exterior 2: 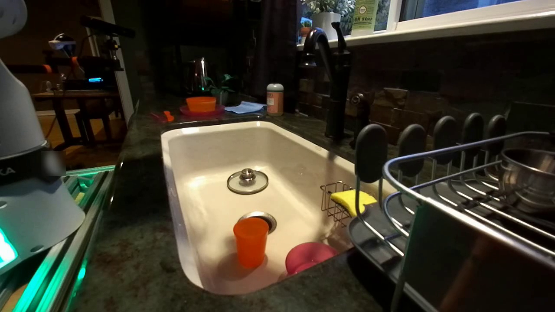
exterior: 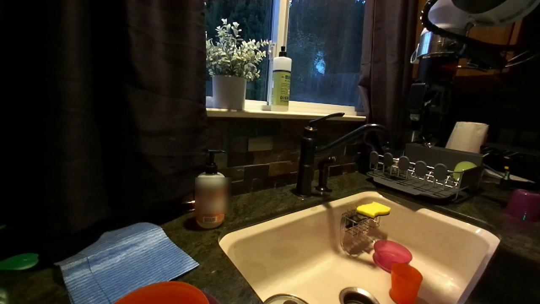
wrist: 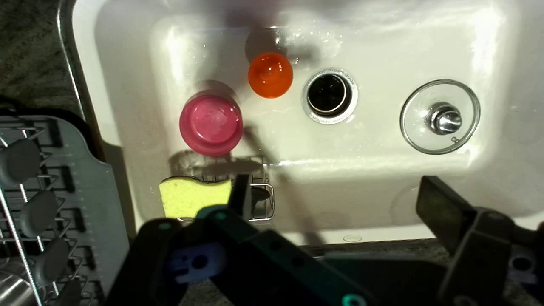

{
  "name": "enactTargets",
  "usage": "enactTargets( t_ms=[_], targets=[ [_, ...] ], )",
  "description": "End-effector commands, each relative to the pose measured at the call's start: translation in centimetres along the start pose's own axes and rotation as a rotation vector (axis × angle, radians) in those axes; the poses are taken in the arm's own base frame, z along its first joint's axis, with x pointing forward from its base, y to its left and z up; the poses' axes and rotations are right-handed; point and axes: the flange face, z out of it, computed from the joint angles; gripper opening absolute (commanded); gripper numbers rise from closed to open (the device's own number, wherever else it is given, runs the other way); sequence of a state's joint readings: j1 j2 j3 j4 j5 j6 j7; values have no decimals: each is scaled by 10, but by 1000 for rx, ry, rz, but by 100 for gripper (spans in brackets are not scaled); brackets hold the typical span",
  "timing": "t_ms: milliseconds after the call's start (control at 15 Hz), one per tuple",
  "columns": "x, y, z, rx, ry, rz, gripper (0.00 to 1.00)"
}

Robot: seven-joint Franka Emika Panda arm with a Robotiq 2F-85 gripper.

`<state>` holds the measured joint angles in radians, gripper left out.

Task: Open the tap, then fill the orange cup with a little water

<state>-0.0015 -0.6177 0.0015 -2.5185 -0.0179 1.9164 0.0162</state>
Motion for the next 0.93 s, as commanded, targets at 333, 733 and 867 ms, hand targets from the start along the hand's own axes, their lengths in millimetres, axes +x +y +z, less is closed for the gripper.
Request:
enactTargets(
  t_ms=[333,733,867],
  targets=[
    [-1,59,-24,20,101,227,100],
    [-6,68,-39,38,145,279,100],
    [5,76,-48,82,168,298,100]
  ],
)
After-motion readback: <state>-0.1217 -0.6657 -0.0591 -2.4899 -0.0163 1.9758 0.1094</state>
